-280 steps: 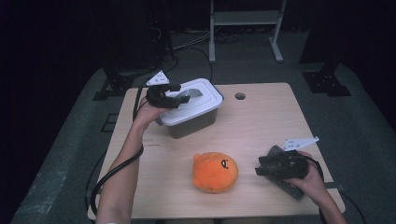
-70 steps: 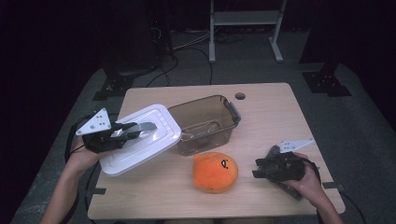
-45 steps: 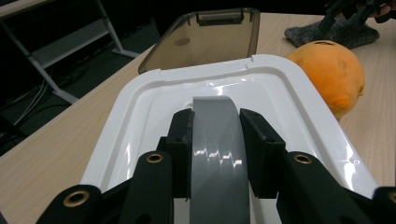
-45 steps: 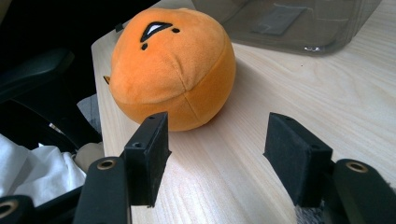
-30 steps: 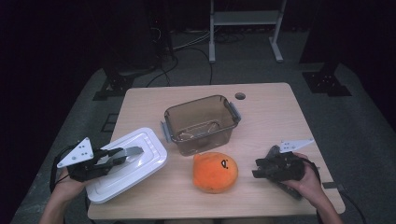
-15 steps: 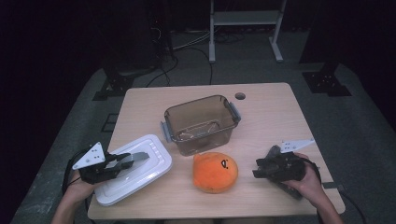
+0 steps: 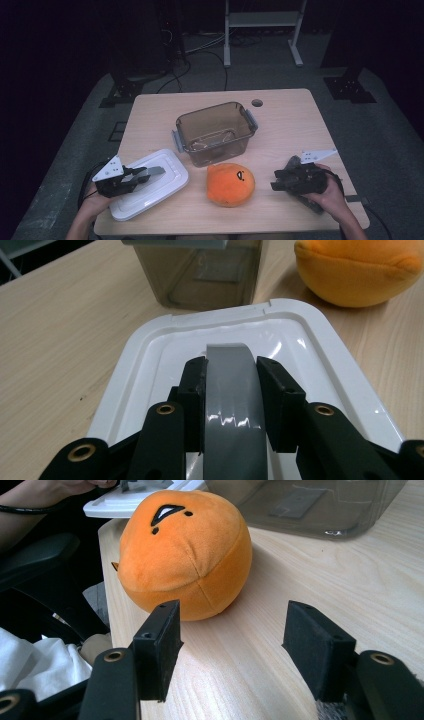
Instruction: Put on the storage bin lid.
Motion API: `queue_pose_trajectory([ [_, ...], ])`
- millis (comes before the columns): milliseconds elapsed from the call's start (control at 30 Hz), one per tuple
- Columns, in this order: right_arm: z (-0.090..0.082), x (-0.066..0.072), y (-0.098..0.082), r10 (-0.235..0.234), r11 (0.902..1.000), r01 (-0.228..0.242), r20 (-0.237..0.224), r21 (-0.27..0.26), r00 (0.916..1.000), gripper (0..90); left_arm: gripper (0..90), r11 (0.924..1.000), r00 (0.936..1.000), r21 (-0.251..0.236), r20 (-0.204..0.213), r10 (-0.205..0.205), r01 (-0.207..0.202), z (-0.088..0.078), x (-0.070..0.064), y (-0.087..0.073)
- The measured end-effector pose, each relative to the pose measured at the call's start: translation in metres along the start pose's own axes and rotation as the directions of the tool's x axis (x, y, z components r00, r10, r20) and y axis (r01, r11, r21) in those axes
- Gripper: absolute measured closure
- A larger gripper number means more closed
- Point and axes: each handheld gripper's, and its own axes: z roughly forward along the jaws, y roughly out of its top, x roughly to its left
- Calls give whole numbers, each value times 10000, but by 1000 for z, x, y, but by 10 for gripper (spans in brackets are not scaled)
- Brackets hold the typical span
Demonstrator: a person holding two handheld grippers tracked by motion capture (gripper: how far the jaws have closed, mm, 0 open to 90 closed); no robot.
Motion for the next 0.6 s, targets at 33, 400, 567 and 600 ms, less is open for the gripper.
queue_pose_trajectory([
  [33, 0, 0, 0, -6, 10000, 6, 3, 4, 10000, 386, 662, 10000, 10000, 68, -9, 21, -20, 1, 0, -1],
  [400, 1, 0, 0, -17, 10000, 17, -22, 41, 10000, 386, 662, 9991, 9997, 404, 186, -154, 146, 14, 2, -8],
  [567, 1, 0, -1, -2, 10000, 2, -38, 59, 10000, 386, 661, 9979, 9996, 628, 230, -162, 147, 18, 2, -11],
  [600, 1, 0, -1, -2, 10000, 2, -38, 59, 10000, 386, 660, 9979, 9996, 628, 230, -162, 147, 18, 2, -11],
])
